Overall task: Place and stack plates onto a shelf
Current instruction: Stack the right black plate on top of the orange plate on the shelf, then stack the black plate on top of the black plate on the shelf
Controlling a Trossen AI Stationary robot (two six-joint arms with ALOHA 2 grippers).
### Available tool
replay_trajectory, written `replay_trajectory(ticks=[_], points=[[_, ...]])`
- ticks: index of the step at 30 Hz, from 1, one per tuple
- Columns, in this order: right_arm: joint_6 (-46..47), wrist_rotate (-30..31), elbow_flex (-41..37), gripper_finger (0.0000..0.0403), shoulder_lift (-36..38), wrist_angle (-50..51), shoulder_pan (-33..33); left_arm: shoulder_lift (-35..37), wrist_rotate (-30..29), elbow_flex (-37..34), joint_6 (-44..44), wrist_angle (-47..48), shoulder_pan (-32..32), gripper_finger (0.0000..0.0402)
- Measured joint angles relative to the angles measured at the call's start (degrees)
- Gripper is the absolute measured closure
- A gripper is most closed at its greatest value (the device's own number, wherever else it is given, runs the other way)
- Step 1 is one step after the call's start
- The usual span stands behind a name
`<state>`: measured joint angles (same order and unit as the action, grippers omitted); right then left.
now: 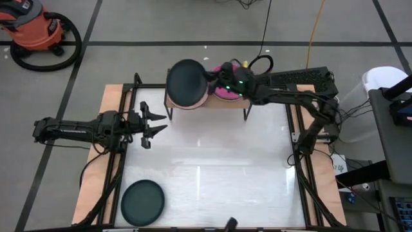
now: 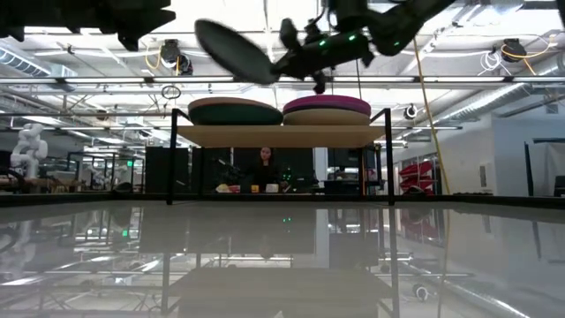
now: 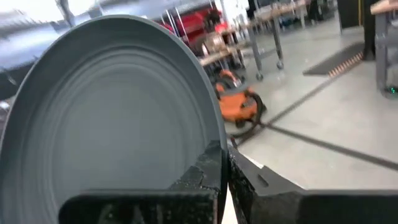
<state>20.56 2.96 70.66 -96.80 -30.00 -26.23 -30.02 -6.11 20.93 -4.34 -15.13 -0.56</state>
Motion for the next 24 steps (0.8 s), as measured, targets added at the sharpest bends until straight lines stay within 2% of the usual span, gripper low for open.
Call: replay_trajectory(ticks=[5, 13, 17, 24], points=[[-0.3, 2.8, 5.0, 0.0400, -5.5, 5.1, -0.1, 0.0, 0.0, 0.0, 0.2, 0.4, 0.0, 0.0227], [-2.3, 6.5, 5.3, 0.0384, -5.5, 10.2, -0.5, 0.0, 0.0, 0.0, 0.3, 0.5, 0.0, 0.0227], [-4.6, 6.0, 5.3, 0.0340, -4.2, 11.1, -0.4, 0.0, 0.0, 0.0, 0.4, 0.5, 0.0, 0.0227], [-10.5, 5.3, 5.3, 0.0225, 1.2, 13.7, 1.6, 0.0, 0.0, 0.0, 3.7, 5.0, 0.2, 0.0227]])
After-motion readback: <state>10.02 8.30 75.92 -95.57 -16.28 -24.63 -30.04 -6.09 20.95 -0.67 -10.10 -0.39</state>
